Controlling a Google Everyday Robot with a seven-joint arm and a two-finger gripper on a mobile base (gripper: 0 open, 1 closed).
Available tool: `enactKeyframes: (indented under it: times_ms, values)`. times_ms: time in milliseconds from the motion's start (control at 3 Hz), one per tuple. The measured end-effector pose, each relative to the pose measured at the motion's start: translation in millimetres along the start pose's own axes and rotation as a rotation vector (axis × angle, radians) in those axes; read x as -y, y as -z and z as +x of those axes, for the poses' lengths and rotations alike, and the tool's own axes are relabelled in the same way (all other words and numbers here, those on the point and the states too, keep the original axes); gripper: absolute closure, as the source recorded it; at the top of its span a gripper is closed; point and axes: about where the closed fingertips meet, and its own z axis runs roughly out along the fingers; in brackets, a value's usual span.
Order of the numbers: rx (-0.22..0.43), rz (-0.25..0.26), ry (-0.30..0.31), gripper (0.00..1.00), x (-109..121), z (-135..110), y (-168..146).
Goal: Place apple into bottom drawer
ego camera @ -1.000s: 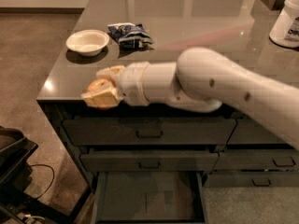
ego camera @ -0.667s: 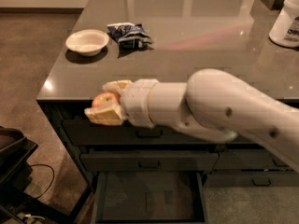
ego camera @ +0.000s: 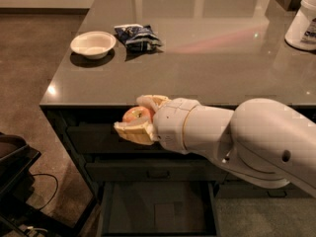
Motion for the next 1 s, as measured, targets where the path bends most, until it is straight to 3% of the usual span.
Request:
enactKeyframes:
  times_ms: [667,1000]
  values:
    - [-0.004,0.009,-0.010,1.00,-3,14,-5]
    - [-0.007,0.055,-0.093,1.00,-8,72,-10]
